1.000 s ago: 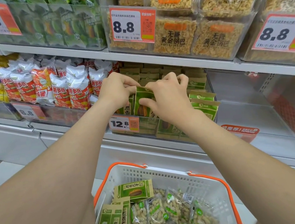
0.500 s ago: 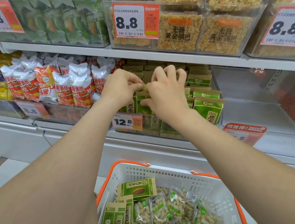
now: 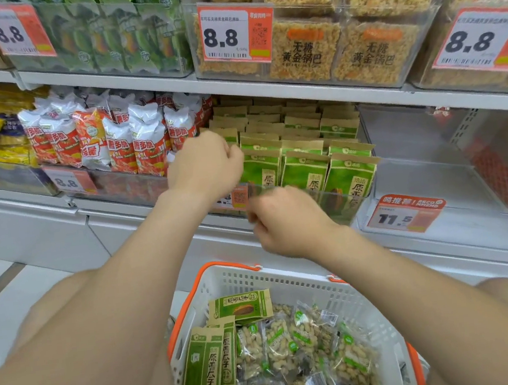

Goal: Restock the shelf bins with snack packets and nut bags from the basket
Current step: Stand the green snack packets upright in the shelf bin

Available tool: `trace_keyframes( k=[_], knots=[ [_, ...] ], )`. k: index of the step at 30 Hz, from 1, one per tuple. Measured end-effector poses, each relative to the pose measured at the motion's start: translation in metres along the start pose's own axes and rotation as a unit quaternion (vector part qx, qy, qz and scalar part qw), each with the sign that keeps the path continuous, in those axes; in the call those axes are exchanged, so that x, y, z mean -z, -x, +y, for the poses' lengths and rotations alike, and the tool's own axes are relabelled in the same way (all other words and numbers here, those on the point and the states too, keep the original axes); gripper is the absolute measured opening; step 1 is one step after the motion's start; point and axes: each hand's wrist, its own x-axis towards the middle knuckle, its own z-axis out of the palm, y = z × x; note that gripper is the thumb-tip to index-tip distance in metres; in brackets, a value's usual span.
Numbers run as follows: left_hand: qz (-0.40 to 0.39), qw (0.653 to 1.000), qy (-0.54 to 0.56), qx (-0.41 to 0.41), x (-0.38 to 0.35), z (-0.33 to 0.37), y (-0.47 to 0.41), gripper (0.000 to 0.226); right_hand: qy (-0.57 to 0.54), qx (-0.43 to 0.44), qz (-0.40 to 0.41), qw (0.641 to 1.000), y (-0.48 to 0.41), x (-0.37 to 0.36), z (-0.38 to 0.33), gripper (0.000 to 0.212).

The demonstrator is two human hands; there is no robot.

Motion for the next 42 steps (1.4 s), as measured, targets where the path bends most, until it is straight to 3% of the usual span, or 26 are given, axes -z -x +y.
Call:
trace_keyframes(
  k=[2,4,7,10,14,20,26,31,36,40,42],
  knots=[
    [-0.136,0.987,-0.081,0.027,-0.004,0.003,0.018,0.033,-0.012,-0.004,-0.177,0.984,0.015,-0.005,-0.009,0.025],
    [-0.290,0.945,-0.145,0.045,-0.013,0.005,0.037,0.022,-0.017,-0.014,-0.310,0.950,0.028,-0.014,-0.015,0.039],
    [-0.418,0.876,-0.240,0.030,-0.035,0.006,0.065,0.017,0.008,0.003,-0.429,0.903,0.044,-0.032,-0.024,0.047],
    [-0.482,0.818,-0.314,-0.008,-0.076,-0.014,0.088,0.012,0.022,0.033,-0.445,0.895,0.051,-0.041,-0.031,0.050],
    [-0.570,0.738,-0.359,-0.045,-0.130,-0.061,0.115,0.047,-0.007,0.043,-0.406,0.913,0.047,-0.044,-0.034,0.052],
    [-0.617,0.690,-0.377,-0.037,-0.155,-0.101,0.144,0.056,-0.009,0.059,-0.385,0.921,0.033,-0.036,-0.037,0.035],
    [-0.594,0.733,-0.331,-0.024,-0.168,-0.112,0.138,0.033,-0.001,0.054,-0.385,0.921,0.027,-0.030,-0.039,0.027],
    [-0.606,0.739,-0.292,-0.027,-0.163,-0.095,0.133,0.014,-0.005,0.058,-0.394,0.917,0.027,-0.026,-0.041,0.036],
    [-0.547,0.815,-0.181,-0.054,-0.136,-0.053,0.101,0.029,-0.015,0.020,-0.367,0.930,0.025,-0.011,-0.013,0.042],
    [-0.434,0.898,-0.059,-0.044,-0.105,-0.016,0.078,0.014,0.005,-0.032,-0.332,0.943,0.028,0.004,0.012,0.007],
    [-0.354,0.934,0.043,0.000,-0.089,-0.003,0.066,0.021,-0.011,-0.058,-0.323,0.945,0.031,0.011,0.024,0.026]
  ],
)
